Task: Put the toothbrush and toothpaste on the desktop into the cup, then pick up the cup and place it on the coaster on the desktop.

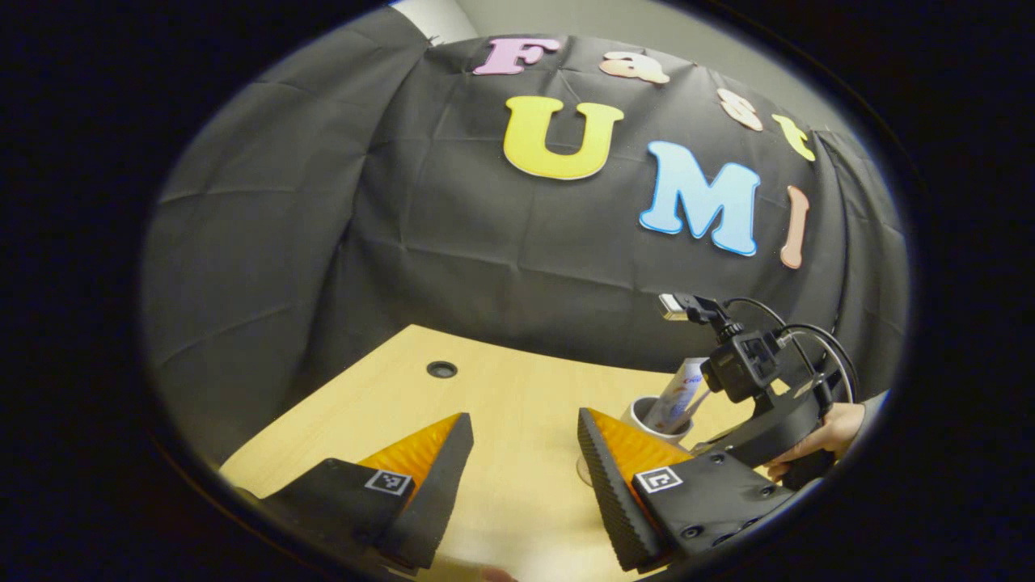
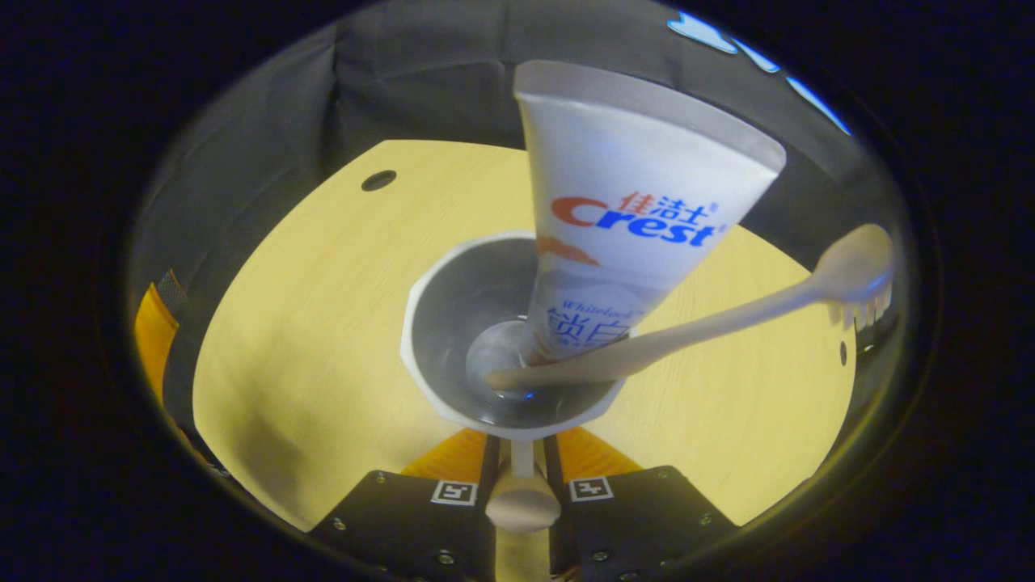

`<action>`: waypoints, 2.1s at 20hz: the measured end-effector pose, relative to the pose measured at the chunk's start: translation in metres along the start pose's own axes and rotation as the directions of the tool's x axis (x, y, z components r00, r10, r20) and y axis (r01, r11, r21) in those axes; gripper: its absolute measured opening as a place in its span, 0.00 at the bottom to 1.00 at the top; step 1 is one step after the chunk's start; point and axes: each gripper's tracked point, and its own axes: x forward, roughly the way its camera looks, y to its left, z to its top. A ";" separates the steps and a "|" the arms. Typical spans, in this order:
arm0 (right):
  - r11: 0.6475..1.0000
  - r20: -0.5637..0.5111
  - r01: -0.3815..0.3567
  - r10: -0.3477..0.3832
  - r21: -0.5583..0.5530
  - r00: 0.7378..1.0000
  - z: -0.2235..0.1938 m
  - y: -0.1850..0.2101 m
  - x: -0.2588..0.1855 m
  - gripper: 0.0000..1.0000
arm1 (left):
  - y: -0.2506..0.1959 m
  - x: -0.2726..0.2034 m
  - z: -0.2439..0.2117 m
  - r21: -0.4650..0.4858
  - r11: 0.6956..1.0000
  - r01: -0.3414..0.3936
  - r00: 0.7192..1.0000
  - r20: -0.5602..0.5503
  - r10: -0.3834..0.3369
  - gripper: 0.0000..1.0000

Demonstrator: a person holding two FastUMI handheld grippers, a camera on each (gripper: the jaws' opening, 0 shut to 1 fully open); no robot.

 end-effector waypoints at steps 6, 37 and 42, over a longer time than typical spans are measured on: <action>1.000 -0.007 0.013 -0.013 0.003 1.000 0.000 0.005 0.004 0.27 | 0.006 -0.005 0.000 -0.005 1.000 -0.018 1.000 -0.004 0.018 0.85; 0.972 0.631 0.125 -0.225 0.198 0.743 -0.060 -0.112 -0.269 0.89 | -0.170 -0.097 0.060 0.136 0.985 0.104 0.988 0.099 -0.118 0.85; 0.957 0.735 0.186 -0.291 0.223 0.613 -0.061 -0.129 -0.326 0.88 | -0.188 -0.119 0.074 0.145 0.984 0.107 0.982 0.141 -0.127 0.84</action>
